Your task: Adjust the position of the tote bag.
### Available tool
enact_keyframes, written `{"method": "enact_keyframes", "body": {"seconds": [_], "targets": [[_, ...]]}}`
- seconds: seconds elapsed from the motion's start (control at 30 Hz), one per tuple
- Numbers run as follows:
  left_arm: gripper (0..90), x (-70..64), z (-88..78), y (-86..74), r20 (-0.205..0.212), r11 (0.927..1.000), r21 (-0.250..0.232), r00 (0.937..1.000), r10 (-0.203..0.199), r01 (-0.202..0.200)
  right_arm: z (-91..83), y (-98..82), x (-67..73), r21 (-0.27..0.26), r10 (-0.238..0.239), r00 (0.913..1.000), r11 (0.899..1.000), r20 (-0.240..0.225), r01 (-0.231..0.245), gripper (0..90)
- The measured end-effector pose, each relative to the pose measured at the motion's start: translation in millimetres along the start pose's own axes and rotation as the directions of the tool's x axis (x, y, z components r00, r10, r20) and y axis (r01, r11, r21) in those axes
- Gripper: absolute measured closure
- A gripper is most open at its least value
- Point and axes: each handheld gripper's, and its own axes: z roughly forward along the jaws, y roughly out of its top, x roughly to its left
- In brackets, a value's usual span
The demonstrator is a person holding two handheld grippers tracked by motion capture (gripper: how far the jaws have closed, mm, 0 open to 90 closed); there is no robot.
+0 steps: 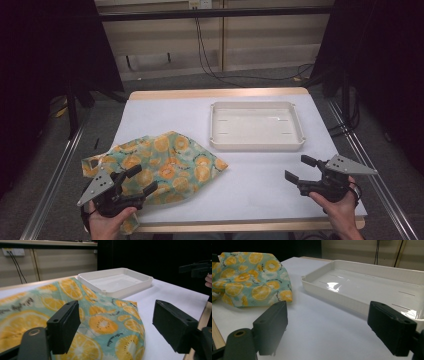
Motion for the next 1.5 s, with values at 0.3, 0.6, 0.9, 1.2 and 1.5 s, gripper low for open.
{"method": "enact_keyframes", "body": {"seconds": [0.3,0.6,0.9,1.2,1.5], "targets": [[32.9,16.9,-21.6,8.6,-0.035,0.9981,-0.017,0.9976,-0.060,0.059,10.9,-1.1,10.3,0.028,-0.022,0.9988,0.999,-0.043,0.023,17.1],[34.6,31.1,-26.2,18.5,-0.059,0.9985,0.040,0.9977,-0.034,0.037,16.3,-1.1,12.2,0.042,-0.034,0.9977,0.998,-0.059,0.036,17.7],[31.3,62.9,-40.1,6.0,-0.127,0.9930,0.101,0.9906,-0.050,0.063,22.2,-3.5,15.1,0.072,-0.039,0.9956,0.996,-0.086,0.045,19.1],[27.7,85.6,-61.8,7.8,-0.185,0.9913,0.060,0.9772,-0.104,0.117,22.6,-3.5,13.5,0.076,-0.032,0.9956,0.996,-0.089,0.039,19.2],[18.4,86.7,-46.7,-7.6,-0.157,0.9828,0.102,0.9780,-0.137,0.154,22.2,-3.2,12.6,0.075,-0.024,0.9957,0.997,-0.089,0.031,19.9]]}}
